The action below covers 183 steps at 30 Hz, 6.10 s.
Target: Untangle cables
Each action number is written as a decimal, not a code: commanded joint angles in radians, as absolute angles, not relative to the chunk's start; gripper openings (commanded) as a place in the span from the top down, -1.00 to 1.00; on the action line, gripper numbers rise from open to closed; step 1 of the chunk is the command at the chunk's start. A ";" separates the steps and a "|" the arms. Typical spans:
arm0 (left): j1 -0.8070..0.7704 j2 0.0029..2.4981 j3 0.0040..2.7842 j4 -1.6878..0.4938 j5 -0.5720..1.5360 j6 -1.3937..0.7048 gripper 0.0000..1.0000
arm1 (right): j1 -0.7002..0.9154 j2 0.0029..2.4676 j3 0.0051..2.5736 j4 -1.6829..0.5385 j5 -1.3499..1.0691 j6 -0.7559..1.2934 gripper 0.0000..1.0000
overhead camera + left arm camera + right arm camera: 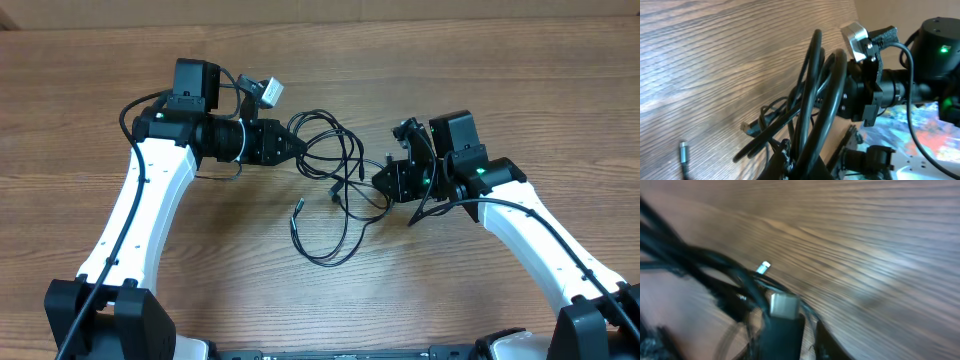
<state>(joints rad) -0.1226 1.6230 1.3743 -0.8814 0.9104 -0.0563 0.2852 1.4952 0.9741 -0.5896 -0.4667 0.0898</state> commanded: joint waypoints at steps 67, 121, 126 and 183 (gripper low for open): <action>-0.451 1.589 1.421 -0.931 0.712 0.038 0.07 | 0.241 1.491 0.975 -0.303 -0.842 0.142 0.92; -0.444 1.589 1.421 -0.906 0.408 -0.200 0.53 | 0.239 1.491 0.975 0.156 -1.106 0.837 0.92; -0.443 1.589 1.421 -0.931 0.418 -0.165 0.35 | 0.239 1.491 0.975 0.044 -0.879 0.783 0.92; -0.445 1.565 1.438 -0.755 0.897 0.046 0.92 | 0.121 1.491 0.975 -0.276 -0.557 0.738 0.35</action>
